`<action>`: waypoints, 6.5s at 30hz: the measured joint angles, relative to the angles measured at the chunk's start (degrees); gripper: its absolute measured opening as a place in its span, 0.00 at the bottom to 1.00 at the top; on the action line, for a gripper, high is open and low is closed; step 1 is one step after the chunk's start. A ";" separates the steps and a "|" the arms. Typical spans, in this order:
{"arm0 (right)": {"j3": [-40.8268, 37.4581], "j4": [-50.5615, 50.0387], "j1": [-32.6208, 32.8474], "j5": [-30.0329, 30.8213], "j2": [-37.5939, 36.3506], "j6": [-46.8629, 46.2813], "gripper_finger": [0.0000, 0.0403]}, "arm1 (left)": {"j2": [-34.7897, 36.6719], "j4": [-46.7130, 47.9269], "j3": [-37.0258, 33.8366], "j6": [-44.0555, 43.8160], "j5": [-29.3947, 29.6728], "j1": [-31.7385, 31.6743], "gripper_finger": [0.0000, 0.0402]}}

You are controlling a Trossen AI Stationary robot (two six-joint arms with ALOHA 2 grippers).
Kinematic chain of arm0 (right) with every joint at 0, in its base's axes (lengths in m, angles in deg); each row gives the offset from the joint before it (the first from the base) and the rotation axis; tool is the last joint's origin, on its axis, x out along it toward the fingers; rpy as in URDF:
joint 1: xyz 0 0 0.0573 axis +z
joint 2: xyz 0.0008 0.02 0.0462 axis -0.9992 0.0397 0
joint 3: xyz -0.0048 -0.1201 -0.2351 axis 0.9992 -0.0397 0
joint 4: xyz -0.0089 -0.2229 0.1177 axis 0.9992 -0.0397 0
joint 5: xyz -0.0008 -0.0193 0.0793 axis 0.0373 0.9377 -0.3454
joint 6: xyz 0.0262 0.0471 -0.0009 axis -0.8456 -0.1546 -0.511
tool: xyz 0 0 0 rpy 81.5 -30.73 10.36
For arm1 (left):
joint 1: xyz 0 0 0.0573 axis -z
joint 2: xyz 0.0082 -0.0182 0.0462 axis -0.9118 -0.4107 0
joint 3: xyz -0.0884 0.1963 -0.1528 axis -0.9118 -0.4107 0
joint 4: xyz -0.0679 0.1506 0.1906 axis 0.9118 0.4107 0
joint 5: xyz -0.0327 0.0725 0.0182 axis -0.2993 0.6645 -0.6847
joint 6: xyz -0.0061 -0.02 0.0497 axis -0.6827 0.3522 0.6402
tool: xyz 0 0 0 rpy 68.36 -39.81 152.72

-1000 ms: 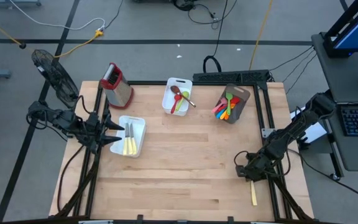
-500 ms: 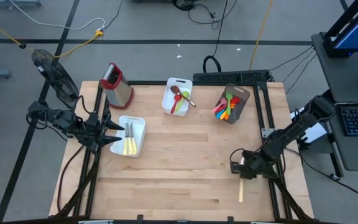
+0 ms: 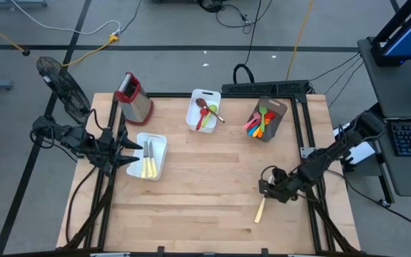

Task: Pick & Place Kitchen Items
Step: Put the yellow knife into the bottom white bin

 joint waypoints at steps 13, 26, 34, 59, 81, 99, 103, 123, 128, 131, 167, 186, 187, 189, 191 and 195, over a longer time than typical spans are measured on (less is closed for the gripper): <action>0.00 6.44 -1.52 4.72 -0.02 4.43 0.00 | 0.00 -0.40 0.00 -1.45 0.24 0.00 0.52; -0.04 9.21 -1.96 5.60 -0.04 7.19 0.00 | -0.02 -3.34 0.02 -1.37 0.50 0.00 0.52; -0.05 9.86 -1.96 6.66 -1.03 8.27 0.00 | -0.02 -3.41 0.02 -1.39 0.52 0.00 0.52; -0.13 12.75 -2.38 9.95 -3.98 11.68 0.00 | -0.02 -5.75 0.02 -1.28 0.55 0.00 0.52; -0.02 22.38 -6.38 11.69 -4.04 19.57 0.00 | -13.98 -21.35 0.02 0.12 0.79 0.00 0.52; 0.03 60.00 -17.94 9.09 -4.07 46.51 0.00 | -47.80 -53.50 -0.02 -20.42 2.48 -3.16 0.52; 0.07 66.30 -20.26 6.30 -4.07 50.95 0.00 | -54.30 -60.25 0.32 -27.78 2.23 -4.08 0.52; 0.07 76.75 -25.20 -3.89 -4.09 59.27 0.00 | -75.72 -49.13 25.09 -46.13 -8.07 -10.82 0.52; 0.07 77.02 -25.21 -3.87 -4.05 60.39 0.00 | -79.79 -48.82 29.61 -47.84 -10.08 -12.11 0.52; 0.07 76.95 -25.24 -3.84 -4.04 60.58 0.00 | -81.96 -48.57 31.74 -48.08 -10.47 -12.42 0.52; 0.04 76.85 -28.98 -1.95 -4.06 63.32 0.00 | -88.21 -47.23 36.53 -52.53 -6.02 -15.97 0.49; -0.02 76.13 -29.66 -2.47 -4.02 64.26 0.00 | -91.65 -45.87 40.17 -52.69 -20.63 -19.34 0.06; -0.02 76.13 -29.66 -2.48 -4.02 64.39 0.00 | -91.65 -45.51 40.17 -52.70 -20.76 -19.34 0.05; -0.04 76.01 -29.66 -2.66 -3.99 64.86 0.00 | -91.62 -44.36 40.17 -52.38 -20.85 -19.18 0.05; -0.04 75.90 -29.68 -2.91 -3.98 64.82 0.00 | -91.34 -42.59 40.17 -52.16 -20.92 -18.98 0.05; -0.05 75.75 -29.72 -5.14 -3.96 64.84 0.01 | -89.94 -36.67 40.22 -52.06 -21.38 -18.88 0.05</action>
